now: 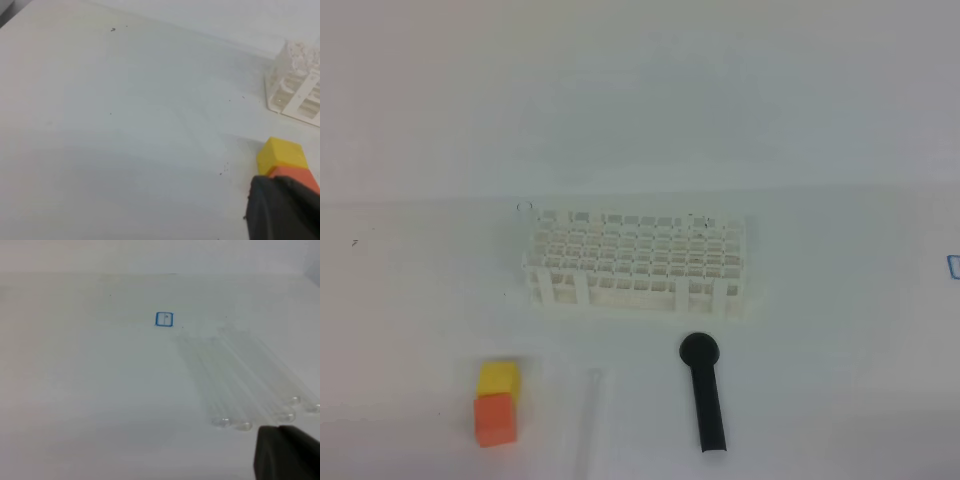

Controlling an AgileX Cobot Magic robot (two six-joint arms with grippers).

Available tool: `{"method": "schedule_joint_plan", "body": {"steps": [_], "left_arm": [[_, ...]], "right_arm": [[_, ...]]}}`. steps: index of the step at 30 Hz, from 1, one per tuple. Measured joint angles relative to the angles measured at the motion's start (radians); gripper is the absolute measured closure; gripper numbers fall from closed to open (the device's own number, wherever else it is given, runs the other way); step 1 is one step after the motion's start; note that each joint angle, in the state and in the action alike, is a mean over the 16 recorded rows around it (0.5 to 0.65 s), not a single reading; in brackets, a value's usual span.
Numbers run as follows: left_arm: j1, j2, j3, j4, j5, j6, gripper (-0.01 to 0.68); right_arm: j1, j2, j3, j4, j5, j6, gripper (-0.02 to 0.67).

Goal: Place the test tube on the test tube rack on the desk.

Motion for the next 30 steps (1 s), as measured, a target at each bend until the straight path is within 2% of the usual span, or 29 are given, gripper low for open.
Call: {"method": "schedule_joint_plan", "body": {"steps": [10, 16, 22, 30], "left_arm": [[0.0, 0.0, 0.0, 0.002, -0.006, -0.003, 0.673], [0.0, 0.0, 0.0, -0.035, -0.074, -0.052, 0.673], [-0.001, 0.0, 0.0, -0.078, -0.247, -0.107, 0.673], [-0.001, 0.0, 0.0, -0.112, -0.612, -0.155, 0.673]], "right_arm": [[0.0, 0.0, 0.0, 0.0, 0.0, 0.0, 0.65], [0.0, 0.0, 0.0, 0.0, 0.0, 0.0, 0.65], [0.0, 0.0, 0.0, 0.0, 0.0, 0.0, 0.65], [0.0, 0.0, 0.0, 0.0, 0.0, 0.0, 0.65]]}}
